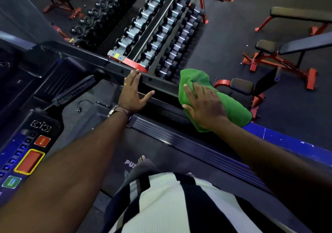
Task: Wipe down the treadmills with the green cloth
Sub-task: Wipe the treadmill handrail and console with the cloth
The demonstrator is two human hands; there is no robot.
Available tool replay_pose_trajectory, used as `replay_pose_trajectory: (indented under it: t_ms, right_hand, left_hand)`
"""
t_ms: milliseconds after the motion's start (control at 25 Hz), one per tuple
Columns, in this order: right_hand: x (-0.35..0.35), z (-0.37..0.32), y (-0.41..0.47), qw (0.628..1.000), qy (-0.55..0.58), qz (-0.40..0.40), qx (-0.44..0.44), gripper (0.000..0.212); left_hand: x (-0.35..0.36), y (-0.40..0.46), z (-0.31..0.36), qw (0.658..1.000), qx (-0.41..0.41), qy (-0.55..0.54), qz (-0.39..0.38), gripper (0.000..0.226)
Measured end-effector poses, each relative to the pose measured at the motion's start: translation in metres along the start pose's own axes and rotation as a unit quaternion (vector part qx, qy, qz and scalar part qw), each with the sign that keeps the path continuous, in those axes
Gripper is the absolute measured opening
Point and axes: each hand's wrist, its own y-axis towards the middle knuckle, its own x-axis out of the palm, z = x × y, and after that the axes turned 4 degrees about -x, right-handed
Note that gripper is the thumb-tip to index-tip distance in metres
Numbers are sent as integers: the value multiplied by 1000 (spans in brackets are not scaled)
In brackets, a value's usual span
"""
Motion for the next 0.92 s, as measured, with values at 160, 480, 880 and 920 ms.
replay_pose_trajectory:
  t_ms: [160, 480, 880, 920]
  right_hand:
    - [-18, -48, 52, 987, 76, -41, 136, 58]
    - [-3, -43, 36, 997, -78, 7, 2, 87]
    - [-29, 2, 104, 915, 285, -282, 35, 97]
    - [-31, -11, 112, 926, 271, -261, 38, 98]
  left_hand:
    - [3, -3, 1, 1000, -4, -10, 5, 81]
    - [-3, 5, -14, 999, 33, 22, -1, 61]
    - [-9, 21, -28, 998, 62, 17, 21, 53]
    - [-9, 22, -29, 997, 66, 15, 24, 53]
